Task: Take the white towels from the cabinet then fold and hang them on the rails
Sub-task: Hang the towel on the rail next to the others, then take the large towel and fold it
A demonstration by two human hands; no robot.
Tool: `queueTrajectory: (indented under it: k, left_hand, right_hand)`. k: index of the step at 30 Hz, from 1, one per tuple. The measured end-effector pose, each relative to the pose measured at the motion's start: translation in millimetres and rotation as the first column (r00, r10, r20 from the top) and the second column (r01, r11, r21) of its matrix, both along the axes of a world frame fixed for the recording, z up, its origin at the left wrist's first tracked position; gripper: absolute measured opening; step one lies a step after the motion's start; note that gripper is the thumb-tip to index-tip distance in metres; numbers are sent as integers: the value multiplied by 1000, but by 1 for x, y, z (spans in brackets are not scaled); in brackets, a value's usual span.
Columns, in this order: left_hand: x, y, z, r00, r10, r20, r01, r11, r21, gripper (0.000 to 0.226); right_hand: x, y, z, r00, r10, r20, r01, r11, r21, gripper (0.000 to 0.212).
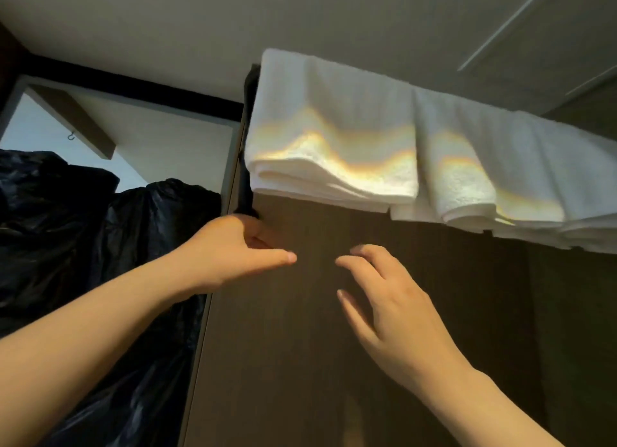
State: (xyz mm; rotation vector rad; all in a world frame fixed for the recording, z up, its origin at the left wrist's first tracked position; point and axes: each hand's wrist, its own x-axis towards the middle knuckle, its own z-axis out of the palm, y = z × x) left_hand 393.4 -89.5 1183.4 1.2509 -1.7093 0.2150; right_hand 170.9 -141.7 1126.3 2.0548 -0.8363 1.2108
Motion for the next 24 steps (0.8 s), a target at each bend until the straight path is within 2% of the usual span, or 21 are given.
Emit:
queueTrajectory:
  k: [4, 9, 16, 24]
  left_hand:
    - [-1, -9, -64, 987, 82, 136, -96, 991, 97, 24]
    - [-13, -26, -142, 973, 59, 222, -95, 983, 155, 29]
    - [-53, -39, -236, 943, 44, 331, -145, 947, 288, 34]
    - [-87, -35, -344, 945, 5, 327, -179, 844, 506, 32]
  right_hand:
    - [-15, 7, -34, 999, -38, 12, 34, 964, 263, 39]
    - [-35, -2, -87, 995, -63, -72, 90, 878, 469, 31]
    - [-66, -19, -171, 988, -92, -123, 152, 718, 679, 37]
    - [-85, -25, -267, 990, 19, -137, 105, 541, 835, 38]
